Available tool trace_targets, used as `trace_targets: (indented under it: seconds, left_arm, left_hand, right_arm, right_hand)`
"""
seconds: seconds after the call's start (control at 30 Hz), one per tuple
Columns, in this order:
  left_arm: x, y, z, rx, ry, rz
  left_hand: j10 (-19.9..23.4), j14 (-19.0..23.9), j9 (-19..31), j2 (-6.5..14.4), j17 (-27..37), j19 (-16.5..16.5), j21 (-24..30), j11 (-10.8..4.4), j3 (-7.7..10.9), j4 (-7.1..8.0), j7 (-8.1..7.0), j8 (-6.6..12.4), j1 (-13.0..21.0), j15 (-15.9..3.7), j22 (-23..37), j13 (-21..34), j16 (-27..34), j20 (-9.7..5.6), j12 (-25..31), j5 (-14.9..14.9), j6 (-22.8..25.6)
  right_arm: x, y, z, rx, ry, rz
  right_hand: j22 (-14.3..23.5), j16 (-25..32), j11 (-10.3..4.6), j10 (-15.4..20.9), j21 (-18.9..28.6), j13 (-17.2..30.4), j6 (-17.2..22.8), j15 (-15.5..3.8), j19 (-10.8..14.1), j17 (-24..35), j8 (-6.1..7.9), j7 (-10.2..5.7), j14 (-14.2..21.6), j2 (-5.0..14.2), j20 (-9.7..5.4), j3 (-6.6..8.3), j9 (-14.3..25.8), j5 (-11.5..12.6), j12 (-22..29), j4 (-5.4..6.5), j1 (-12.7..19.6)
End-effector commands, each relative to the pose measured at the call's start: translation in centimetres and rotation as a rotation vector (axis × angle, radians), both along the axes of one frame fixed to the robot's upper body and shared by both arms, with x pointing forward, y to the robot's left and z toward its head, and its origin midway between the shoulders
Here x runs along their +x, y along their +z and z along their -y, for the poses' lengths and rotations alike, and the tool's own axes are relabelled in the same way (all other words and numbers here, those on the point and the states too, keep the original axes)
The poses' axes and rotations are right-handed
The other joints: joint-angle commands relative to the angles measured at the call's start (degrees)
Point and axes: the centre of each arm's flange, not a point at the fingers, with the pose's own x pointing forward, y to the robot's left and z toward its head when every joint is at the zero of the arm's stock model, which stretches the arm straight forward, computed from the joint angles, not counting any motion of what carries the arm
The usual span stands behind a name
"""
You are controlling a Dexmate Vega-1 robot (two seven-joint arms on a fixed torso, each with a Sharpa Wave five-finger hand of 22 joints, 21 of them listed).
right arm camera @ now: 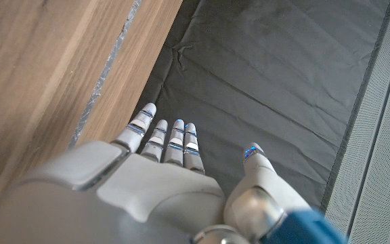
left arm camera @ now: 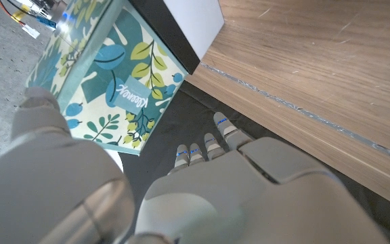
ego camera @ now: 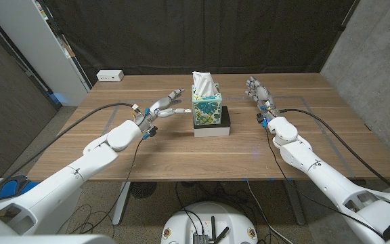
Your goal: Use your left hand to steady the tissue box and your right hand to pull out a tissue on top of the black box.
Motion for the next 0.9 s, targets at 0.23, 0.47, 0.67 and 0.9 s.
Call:
trace_targets:
  seconds: [0.23, 0.47, 0.67, 0.9]
  left_arm:
    - [0.7, 1.0, 1.7, 0.02, -0.078, 0.002]
    - [0.9, 1.3, 2.2, 0.016, -0.092, 0.009]
    - [1.1, 1.6, 2.7, 0.009, -0.111, 0.008]
    - [1.1, 1.9, 3.1, -0.004, -0.136, 0.007]
  left_hand:
    - [1.7, 1.9, 0.2, 0.2, 0.1, 1.4, 0.2, -0.69, -1.44, -0.01, 0.05, 1.32, 2.0, -0.23, 0.1, 0.2, 0.1, 0.18, 0.6, 0.6, -3.7]
    - [3.3, 3.3, 0.2, 0.4, 0.1, 2.5, 0.3, -0.82, -2.2, 0.03, 0.04, 1.91, 2.9, -0.57, 0.1, 0.2, 0.2, 0.4, 0.7, 0.8, -2.1]
    - [4.3, 4.6, 0.2, 0.6, 0.1, 3.3, 0.4, -0.66, -2.63, 0.08, 0.28, 2.16, 3.7, -1.3, 0.1, 0.1, 0.3, 0.14, 0.8, 1.0, -1.4]
    - [8.2, 8.5, 0.2, 1.3, 0.0, 5.2, 0.6, -0.5, -3.22, 0.19, 1.32, 3.41, 6.0, -2.43, 0.1, 0.1, 0.7, -0.39, 1.3, 1.3, 1.7]
  right_arm:
    - [-0.6, -0.3, 0.3, 0.0, -0.012, 0.01]
    - [-0.8, -0.3, 0.3, -0.001, -0.015, 0.013]
    - [-0.9, -0.4, 0.4, 0.003, -0.018, 0.013]
    - [-1.1, -0.5, 0.5, 0.002, -0.022, 0.016]
  right_hand:
    - [0.2, -0.4, -0.09, 0.6, -0.3, 0.1, 0.6, 0.19, 0.4, 0.0, -0.01, 0.07, 0.4, 0.05, 0.36, -0.3, 0.1, 0.0, -0.1, -0.19, -0.4]
    - [0.2, -0.4, -0.05, 0.6, -0.3, 0.1, 0.6, 0.21, 0.4, -0.1, -0.03, 0.06, 0.4, 0.03, 0.35, -0.31, 0.1, 0.1, -0.2, -0.27, -0.4]
    - [0.2, -0.5, -0.01, 0.7, -0.3, 0.1, 0.6, 0.3, 0.4, -0.1, -0.05, 0.1, 0.5, -0.01, 0.38, -0.31, 0.1, 0.1, -0.2, -0.36, -0.4]
    - [0.2, -0.5, -0.09, 0.6, -0.4, 0.1, 0.6, 0.28, 0.3, -0.2, -0.07, 0.12, 0.5, -0.02, 0.41, -0.32, 0.1, 0.1, -0.2, -0.43, -0.4]
